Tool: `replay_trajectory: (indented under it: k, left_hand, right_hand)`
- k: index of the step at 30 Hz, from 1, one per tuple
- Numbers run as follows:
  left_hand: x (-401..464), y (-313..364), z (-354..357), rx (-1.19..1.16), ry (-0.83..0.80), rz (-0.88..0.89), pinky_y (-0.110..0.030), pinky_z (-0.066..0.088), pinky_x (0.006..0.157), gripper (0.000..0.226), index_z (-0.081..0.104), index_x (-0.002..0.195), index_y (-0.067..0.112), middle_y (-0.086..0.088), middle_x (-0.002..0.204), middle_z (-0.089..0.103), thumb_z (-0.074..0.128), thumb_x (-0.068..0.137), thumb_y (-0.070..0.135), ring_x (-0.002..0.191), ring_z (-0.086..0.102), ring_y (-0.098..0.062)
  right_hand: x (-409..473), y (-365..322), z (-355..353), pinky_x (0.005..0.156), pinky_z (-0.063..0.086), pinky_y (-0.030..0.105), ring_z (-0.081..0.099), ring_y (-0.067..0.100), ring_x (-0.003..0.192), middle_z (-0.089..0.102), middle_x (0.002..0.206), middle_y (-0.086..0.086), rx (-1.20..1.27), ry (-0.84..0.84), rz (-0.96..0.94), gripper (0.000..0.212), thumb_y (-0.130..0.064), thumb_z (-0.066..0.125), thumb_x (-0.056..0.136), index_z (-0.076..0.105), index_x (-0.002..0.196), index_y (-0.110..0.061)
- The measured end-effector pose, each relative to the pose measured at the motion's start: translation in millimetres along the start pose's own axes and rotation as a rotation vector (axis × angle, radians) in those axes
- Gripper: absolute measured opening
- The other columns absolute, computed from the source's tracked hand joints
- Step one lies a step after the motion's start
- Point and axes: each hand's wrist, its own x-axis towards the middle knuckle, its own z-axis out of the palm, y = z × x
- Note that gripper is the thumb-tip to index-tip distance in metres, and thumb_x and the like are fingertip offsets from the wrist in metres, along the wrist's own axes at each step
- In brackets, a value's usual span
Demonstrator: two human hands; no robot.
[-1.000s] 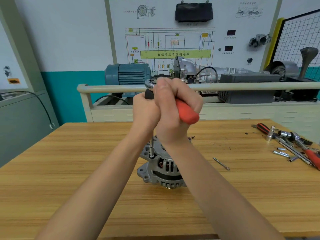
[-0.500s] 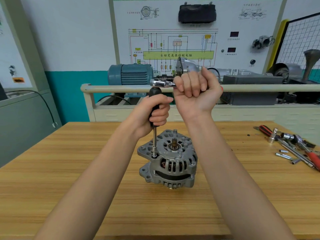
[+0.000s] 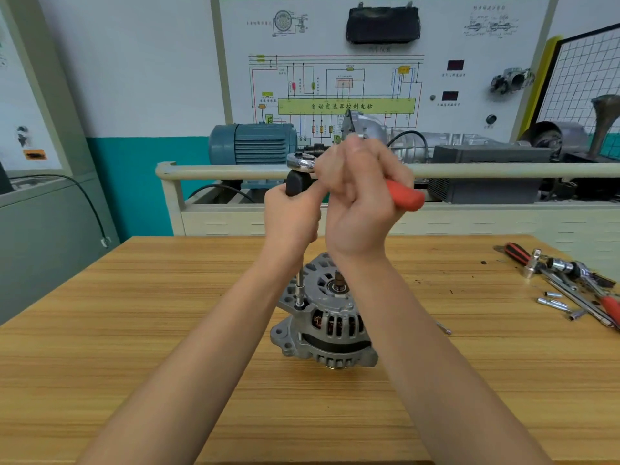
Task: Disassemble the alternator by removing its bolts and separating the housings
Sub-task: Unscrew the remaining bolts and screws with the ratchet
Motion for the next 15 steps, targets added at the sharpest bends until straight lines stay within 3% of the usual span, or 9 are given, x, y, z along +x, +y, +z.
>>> replay_trajectory:
  k: [3,8,11,15]
  left_hand:
    - [2,1,-7,-0.039,-0.146,-0.048,-0.017,0.020,0.038,0.037,0.034,0.060,0.018,0.006,0.043,0.027,0.057,0.084,0.002,0.037,0.021,-0.010]
    - [8,7,-19,-0.080,-0.420,-0.075,-0.021,0.028,0.042,0.034,0.040,0.057,0.013,0.001,0.042,0.035,0.062,0.082,0.006,0.038,0.029,-0.015]
    - [11,11,-17,-0.127,-0.511,-0.150,-0.018,0.020,0.038,0.036,0.035,0.051,0.016,0.005,0.039,0.026,0.060,0.077,0.011,0.032,0.021,-0.010]
    - [13,6,-12,-0.094,-0.389,-0.131,-0.015,0.014,0.038,0.048,0.029,0.049,0.021,0.006,0.040,0.020,0.050,0.086,-0.001,0.033,0.013,-0.009]
  right_hand:
    - [18,-1,-15,0.047,0.025,0.026,0.021,0.009,0.038,0.029,0.035,-0.008,0.305,0.001,0.228,0.052,-0.007,0.038,0.086,0.040,0.036,-0.022]
    - [35,9,-37,0.041,0.023,0.021,0.008,0.013,0.041,0.024,0.032,-0.003,0.724,0.245,0.531,0.046,-0.014,0.040,0.081,0.034,0.035,-0.016]
    - [34,11,-39,0.040,0.024,0.022,0.013,0.012,0.035,0.024,0.032,-0.003,0.756,0.300,0.532,0.044,-0.014,0.042,0.081,0.035,0.037,-0.016]
    - [27,1,-33,0.042,0.029,0.024,0.019,0.012,0.035,0.025,0.033,-0.003,0.613,0.175,0.436,0.046,-0.013,0.040,0.082,0.036,0.036,-0.018]
